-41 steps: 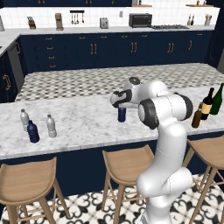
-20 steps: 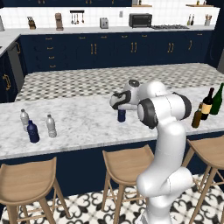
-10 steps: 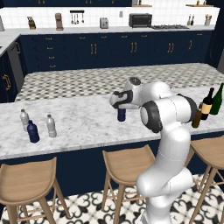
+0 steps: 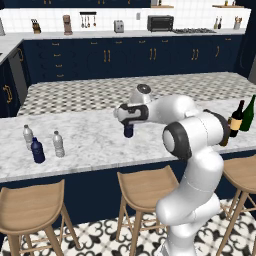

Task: Move the plastic bottles in the middle to the plastics group, and the glass bottles in the middle to the glass group.

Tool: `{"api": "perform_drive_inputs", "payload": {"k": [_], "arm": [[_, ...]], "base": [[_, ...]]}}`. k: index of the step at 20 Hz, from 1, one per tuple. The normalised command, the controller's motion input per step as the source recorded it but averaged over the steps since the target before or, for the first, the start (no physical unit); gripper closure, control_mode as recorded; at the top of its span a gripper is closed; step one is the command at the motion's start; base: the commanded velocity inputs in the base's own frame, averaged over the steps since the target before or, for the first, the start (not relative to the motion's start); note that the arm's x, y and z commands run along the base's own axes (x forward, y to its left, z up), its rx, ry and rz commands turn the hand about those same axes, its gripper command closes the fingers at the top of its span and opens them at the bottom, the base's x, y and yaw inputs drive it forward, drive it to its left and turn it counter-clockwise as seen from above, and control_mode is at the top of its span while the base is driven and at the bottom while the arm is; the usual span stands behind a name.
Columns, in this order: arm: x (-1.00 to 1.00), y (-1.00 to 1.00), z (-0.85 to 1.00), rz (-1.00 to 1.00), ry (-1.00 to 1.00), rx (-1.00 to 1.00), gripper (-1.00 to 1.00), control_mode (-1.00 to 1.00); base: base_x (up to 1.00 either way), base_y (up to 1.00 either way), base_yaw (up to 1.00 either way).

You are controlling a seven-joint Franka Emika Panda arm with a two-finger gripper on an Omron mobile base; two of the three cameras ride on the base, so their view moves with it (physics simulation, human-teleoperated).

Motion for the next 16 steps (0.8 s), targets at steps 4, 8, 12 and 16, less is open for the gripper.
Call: {"api": "perform_drive_inputs", "payload": {"k": [4,8,12,16], "arm": [[0.0,0.65,0.1,0.05,0.0,0.0,1.0,-1.0],[-0.04,0.58,0.06,0.09,0.0,0.0,1.0,-1.0],[0.0,0.47,0.12,0.12,0.0,0.0,1.0,-1.0],[-0.37,0.44,0.0,0.17,0.0,0.0,1.0,-1.0]], "base": [[0.0,0.0,0.0],[0.0,0.0,0.0],[0.0,0.0,0.0],[0.0,0.0,0.0]]}}
